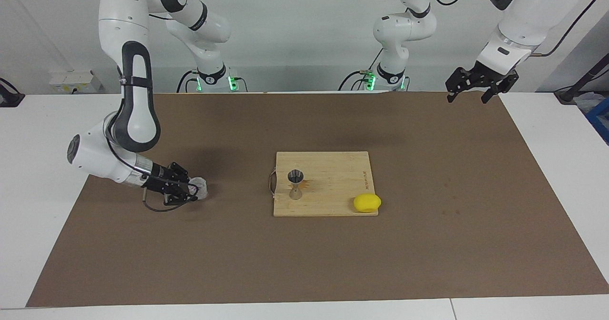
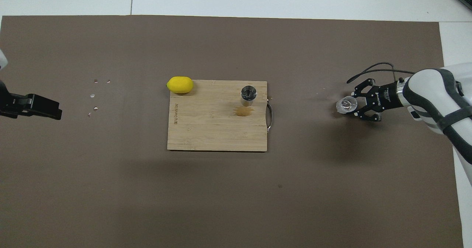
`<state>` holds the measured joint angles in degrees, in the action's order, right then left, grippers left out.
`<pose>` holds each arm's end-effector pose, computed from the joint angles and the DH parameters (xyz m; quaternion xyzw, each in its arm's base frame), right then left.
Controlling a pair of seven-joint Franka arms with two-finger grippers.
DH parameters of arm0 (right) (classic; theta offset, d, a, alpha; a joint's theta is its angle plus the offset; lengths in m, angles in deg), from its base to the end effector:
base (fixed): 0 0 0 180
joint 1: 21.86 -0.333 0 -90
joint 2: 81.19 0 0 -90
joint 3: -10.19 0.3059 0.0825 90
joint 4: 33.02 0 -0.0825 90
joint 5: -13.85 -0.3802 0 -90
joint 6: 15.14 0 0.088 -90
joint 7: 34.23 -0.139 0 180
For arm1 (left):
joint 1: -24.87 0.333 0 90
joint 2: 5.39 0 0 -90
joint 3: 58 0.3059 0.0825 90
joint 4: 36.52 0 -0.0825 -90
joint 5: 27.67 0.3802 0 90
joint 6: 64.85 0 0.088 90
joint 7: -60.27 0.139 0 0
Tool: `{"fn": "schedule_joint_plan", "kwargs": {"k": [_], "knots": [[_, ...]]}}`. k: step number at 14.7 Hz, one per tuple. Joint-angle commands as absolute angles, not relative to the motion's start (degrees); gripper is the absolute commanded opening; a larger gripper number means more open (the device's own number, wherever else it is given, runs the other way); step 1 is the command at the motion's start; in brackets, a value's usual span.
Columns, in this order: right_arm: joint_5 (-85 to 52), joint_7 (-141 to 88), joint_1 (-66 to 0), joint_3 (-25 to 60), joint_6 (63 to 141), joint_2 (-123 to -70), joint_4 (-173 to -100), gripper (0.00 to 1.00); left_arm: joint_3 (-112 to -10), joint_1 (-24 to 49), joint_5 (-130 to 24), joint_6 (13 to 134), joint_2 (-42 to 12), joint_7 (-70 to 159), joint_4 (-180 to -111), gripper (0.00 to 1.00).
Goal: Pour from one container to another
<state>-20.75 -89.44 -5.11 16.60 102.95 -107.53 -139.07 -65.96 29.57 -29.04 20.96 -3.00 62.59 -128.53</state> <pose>0.6056 -0.0657 0.2332 -0.6965 0.6550 0.2132 0.2010 0.5269 -0.0349 0.5824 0.9982 -0.0490 -0.0335 0.0088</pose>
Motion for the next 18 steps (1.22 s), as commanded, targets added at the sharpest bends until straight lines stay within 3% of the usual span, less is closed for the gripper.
{"fn": "schedule_joint_plan", "kwargs": {"k": [1, 5, 8, 18], "knots": [[-22.19, -87.58, -3.93, 16.87, 104.92, -105.10, -142.27, 0.97, -65.82, 29.18, -27.85, 21.55, -2.05, 61.94, -129.78, 1.00], [-19.47, -87.06, -3.14, 16.70, 105.27, -102.82, -142.18, 1.00, -65.82, 29.18, -27.85, 21.55, -2.05, 61.94, -129.78, 1.00], [-9.04, -80.04, -4.19, 17.13, 103.96, -98.44, -142.18, 1.00, -65.73, 29.18, -27.85, 21.55, -2.05, 61.94, -129.78, 1.00], [5.59, -54.73, -16.31, 17.22, 95.69, -88.14, -141.65, 1.00, -65.82, 29.18, -27.85, 21.55, -2.14, 61.94, -129.78, 1.00]]}}
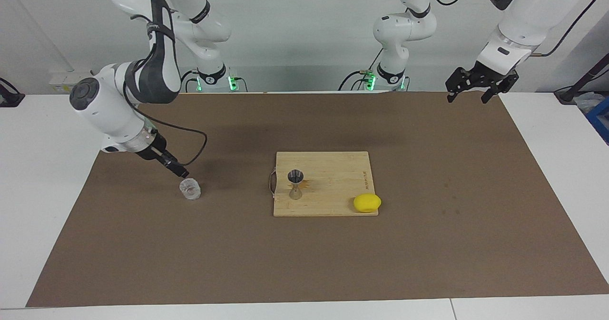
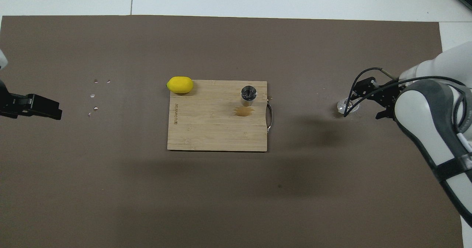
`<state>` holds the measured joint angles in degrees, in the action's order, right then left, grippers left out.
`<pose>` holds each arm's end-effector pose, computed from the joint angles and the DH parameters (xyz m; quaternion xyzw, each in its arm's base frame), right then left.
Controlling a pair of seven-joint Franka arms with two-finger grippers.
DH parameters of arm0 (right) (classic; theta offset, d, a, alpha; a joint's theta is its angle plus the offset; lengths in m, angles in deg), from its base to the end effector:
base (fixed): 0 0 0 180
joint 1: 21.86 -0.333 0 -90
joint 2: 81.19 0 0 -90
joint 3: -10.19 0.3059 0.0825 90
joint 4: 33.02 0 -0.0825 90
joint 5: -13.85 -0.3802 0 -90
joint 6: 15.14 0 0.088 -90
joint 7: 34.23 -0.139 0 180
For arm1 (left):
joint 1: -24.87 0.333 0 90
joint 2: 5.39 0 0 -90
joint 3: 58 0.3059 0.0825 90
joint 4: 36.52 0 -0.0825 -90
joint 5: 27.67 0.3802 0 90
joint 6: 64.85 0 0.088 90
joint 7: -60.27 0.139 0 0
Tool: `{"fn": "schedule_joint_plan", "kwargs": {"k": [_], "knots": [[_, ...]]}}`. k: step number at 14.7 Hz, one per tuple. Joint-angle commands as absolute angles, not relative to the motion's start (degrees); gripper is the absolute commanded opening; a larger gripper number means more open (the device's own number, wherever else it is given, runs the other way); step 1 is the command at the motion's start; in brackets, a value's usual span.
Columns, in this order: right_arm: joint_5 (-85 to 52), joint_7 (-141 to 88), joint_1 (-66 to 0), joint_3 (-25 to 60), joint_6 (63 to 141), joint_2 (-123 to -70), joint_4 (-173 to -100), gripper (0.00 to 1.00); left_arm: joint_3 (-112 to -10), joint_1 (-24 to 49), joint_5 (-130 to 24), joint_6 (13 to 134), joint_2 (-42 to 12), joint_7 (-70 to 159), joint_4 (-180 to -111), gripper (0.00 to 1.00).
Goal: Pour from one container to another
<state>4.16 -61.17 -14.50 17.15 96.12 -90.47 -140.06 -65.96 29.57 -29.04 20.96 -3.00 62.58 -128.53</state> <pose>0.5842 0.0105 0.3830 -0.9584 0.2685 0.0625 0.0747 0.5269 -0.0349 0.5824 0.9982 -0.0489 -0.0335 0.0088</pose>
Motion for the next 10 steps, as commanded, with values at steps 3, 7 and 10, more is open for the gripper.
{"fn": "schedule_joint_plan", "kwargs": {"k": [3, 7, 10], "knots": [[12.33, -52.16, -19.48, 17.49, 94.55, -86.56, -140.43, 1.00, -65.73, 29.18, -27.85, 21.55, -2.05, 61.94, -129.78, 1.00], [15.69, -52.16, -21.94, 17.66, 89.03, -85.15, -135.52, 1.00, -65.82, 29.18, -27.85, 21.55, -2.14, 61.94, -129.78, 1.00], [16.22, -51.54, -22.04, 17.75, 84.10, -83.83, -129.37, 1.00, -65.73, 29.18, -27.85, 21.55, -2.14, 61.94, -129.78, 1.00]]}}
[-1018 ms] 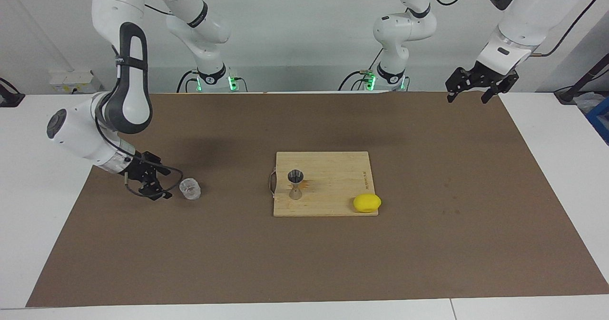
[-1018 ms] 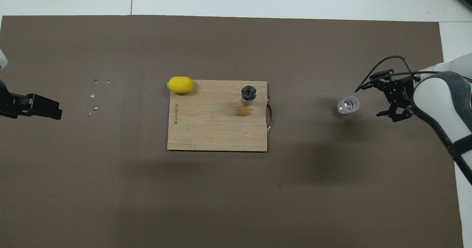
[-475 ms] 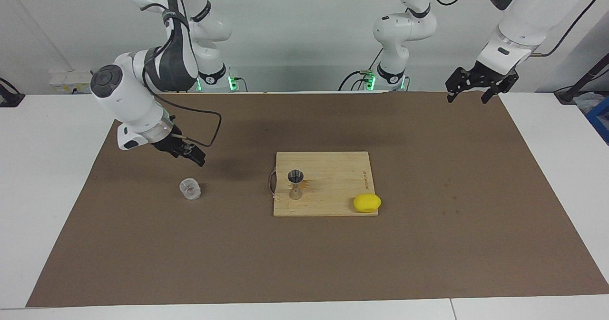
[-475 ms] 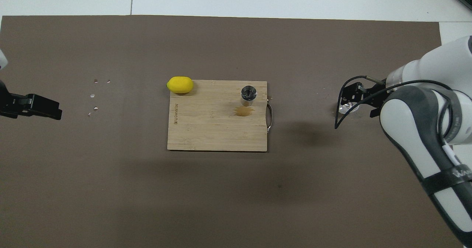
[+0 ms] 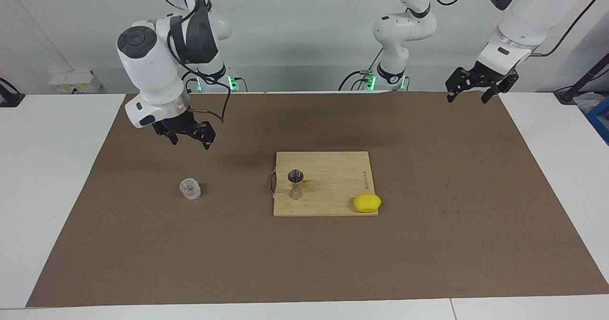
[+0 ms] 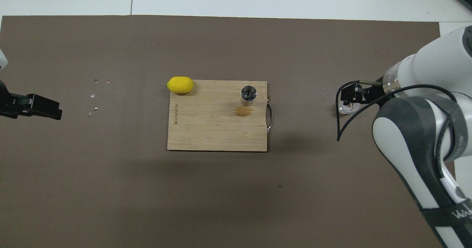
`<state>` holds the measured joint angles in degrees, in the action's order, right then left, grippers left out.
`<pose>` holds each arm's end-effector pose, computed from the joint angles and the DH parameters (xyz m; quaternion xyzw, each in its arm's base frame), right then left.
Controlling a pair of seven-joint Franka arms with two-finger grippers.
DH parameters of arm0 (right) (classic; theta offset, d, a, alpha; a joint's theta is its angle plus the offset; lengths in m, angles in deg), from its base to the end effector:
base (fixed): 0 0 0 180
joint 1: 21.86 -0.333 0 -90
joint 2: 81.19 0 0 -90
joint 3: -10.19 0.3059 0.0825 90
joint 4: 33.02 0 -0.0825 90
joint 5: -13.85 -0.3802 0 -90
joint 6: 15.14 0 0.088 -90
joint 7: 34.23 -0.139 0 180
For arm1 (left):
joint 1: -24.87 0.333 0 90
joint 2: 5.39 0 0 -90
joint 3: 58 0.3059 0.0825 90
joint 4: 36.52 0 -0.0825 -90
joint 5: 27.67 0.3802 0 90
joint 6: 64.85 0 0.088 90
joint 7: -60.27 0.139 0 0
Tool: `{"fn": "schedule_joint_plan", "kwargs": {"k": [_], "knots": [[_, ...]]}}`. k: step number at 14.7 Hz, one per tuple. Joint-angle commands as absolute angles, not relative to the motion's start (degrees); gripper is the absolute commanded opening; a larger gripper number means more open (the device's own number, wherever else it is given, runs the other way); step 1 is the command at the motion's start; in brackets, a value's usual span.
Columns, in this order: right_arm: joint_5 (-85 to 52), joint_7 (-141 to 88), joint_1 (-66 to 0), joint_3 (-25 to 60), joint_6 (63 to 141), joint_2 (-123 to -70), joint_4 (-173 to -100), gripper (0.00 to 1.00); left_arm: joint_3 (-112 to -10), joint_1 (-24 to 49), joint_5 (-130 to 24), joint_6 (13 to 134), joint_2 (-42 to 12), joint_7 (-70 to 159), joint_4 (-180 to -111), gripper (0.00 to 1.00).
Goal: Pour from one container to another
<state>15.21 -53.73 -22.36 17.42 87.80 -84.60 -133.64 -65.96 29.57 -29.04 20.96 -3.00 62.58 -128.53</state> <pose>0.5700 0.0734 0.4809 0.9949 -0.0998 -0.0072 0.0098 0.5269 -0.0349 0.5824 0.9982 -0.0489 -0.0335 0.0088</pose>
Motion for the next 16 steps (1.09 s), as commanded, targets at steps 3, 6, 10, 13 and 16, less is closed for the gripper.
{"fn": "schedule_joint_plan", "kwargs": {"k": [3, 6, 10, 13, 16], "knots": [[16.40, -51.37, -21.95, 17.66, 81.46, -83.66, -126.19, 1.00, -65.82, 29.18, -27.85, 21.55, -2.05, 61.94, -129.78, 1.00], [16.31, -51.10, -21.34, 17.66, 81.28, -82.87, -126.01, 1.00, -65.73, 29.18, -27.85, 21.55, -2.14, 61.94, -129.78, 1.00], [16.31, -50.14, -21.69, 17.57, 77.68, -83.13, -124.43, 1.00, -65.73, 29.18, -27.85, 21.55, -2.05, 61.94, -129.78, 1.00], [16.31, -48.56, -21.95, 17.58, 77.06, -82.34, -124.86, 1.00, -65.73, 29.18, -27.85, 21.55, -2.05, 61.94, -129.78, 1.00], [16.22, -41.89, -21.60, 17.58, 76.88, -81.28, -125.92, 1.00, -65.82, 29.18, -27.85, 21.55, -2.05, 61.94, -129.78, 1.00]]}}
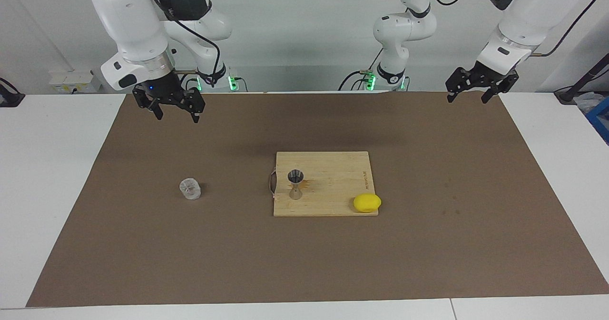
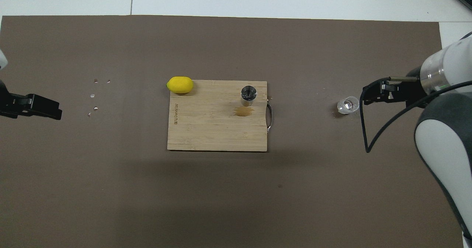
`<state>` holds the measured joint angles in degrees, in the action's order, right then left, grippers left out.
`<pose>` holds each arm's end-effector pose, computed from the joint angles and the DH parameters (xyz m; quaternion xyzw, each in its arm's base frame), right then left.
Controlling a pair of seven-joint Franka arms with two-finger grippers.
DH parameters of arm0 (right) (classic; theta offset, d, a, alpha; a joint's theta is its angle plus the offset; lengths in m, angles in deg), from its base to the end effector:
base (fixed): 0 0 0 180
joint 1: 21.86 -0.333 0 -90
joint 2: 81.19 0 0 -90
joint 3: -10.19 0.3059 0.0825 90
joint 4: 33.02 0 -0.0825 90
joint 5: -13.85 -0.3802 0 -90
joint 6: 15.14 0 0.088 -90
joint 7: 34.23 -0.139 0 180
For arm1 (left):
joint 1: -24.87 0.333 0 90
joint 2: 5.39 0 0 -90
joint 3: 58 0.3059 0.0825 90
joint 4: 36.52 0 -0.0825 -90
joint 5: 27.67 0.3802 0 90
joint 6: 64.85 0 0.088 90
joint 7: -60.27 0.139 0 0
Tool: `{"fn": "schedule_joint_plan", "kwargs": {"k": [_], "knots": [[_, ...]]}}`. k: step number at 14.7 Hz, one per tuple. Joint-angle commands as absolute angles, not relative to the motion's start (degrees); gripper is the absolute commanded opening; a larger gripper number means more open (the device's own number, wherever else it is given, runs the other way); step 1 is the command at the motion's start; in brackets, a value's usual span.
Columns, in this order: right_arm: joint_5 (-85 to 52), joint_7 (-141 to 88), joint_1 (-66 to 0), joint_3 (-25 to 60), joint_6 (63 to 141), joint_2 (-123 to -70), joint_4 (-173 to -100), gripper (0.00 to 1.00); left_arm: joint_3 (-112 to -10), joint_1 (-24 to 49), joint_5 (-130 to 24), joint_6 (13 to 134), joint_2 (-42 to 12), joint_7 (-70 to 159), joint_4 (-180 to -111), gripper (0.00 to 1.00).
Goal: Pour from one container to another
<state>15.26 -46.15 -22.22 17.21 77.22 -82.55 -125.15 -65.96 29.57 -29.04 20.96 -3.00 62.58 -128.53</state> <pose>0.5553 0.0679 0.5555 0.9991 -0.0390 -0.0078 0.0123 0.5269 -0.0349 0.5824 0.9982 -0.0489 -0.0335 0.0088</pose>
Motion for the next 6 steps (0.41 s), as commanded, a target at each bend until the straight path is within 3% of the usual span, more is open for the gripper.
{"fn": "schedule_joint_plan", "kwargs": {"k": [1, 6], "knots": [[16.22, -41.53, -21.25, 17.58, 76.71, -81.20, -125.92, 1.00, -65.82, 29.18, -27.85, 21.55, -2.05, 61.94, -129.78, 1.00], [16.22, -41.61, -21.16, 17.49, 76.53, -81.19, -126.01, 1.00, -65.82, 29.18, -27.85, 21.55, -2.05, 62.03, -129.78, 1.00]]}}
